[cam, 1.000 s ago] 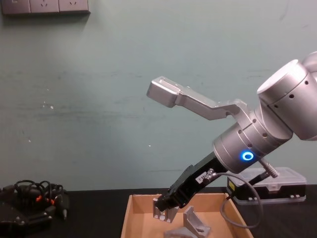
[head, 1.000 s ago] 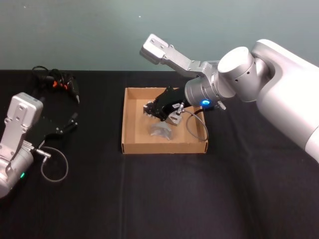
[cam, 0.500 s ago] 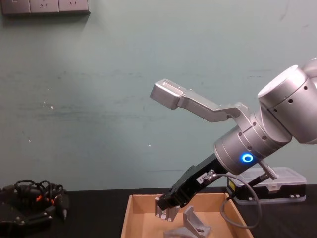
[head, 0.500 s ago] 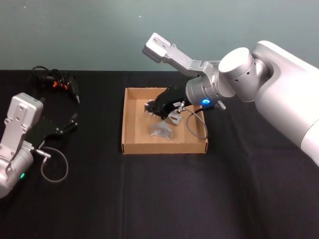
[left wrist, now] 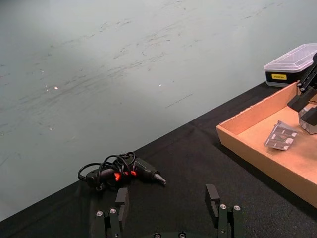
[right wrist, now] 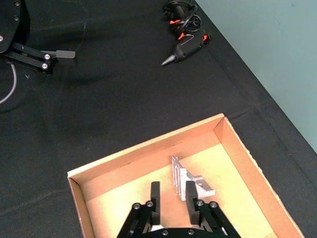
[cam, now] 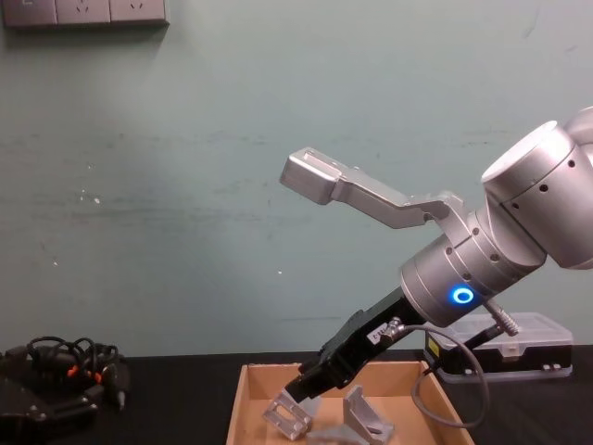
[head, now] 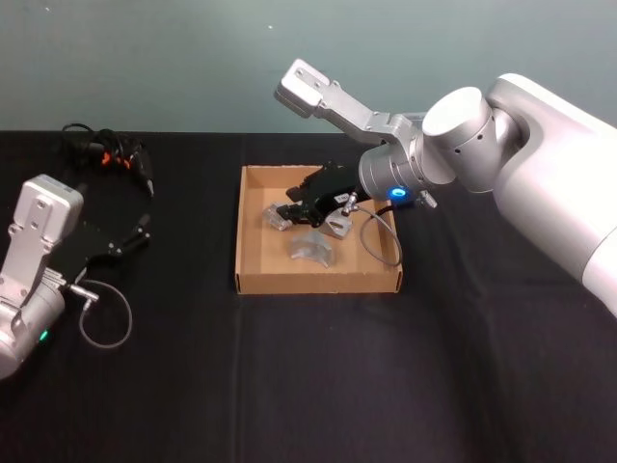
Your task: Use one hand to pick up the angle iron from the table and place it into the box.
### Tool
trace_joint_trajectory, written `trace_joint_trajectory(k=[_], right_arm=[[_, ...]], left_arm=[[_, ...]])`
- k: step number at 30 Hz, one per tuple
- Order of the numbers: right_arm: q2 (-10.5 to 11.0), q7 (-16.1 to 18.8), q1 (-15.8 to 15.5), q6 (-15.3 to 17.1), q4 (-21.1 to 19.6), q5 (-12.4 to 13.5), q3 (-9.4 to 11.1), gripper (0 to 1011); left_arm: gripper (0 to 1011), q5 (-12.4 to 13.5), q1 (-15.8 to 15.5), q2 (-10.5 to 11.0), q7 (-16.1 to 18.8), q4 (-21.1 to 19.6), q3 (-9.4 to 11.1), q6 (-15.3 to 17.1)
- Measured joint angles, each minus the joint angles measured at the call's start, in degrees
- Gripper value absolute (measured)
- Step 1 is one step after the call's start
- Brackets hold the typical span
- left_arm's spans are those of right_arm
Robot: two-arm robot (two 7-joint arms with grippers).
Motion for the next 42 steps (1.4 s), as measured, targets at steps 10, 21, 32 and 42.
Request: trace_joint_trajectory(k=[10, 21, 32, 42], right_arm=[[0.0, 0.0, 0.0, 0.1, -0.1, 0.0, -0.1, 596], [0.2, 0.0, -0.2, 0.1, -0.6, -0.1, 0.0, 941], [5.9, -6.9, -7.4, 5.6, -16.5, -0.2, 5.6, 1002], [10.0, -21.4, -22.3, 9.4, -34.7, 2.9, 16.4, 1002]], left_arm=[[1011, 0.0, 0.0, 0.0, 0.0, 0.0, 0.0, 0.0], [1011, 0.0, 0.0, 0.0, 0.0, 0.0, 0.0, 0.0], [1011, 0.0, 0.0, 0.0, 0.0, 0.0, 0.0, 0.0], [1011, 0.0, 0.0, 0.0, 0.0, 0.0, 0.0, 0.0]])
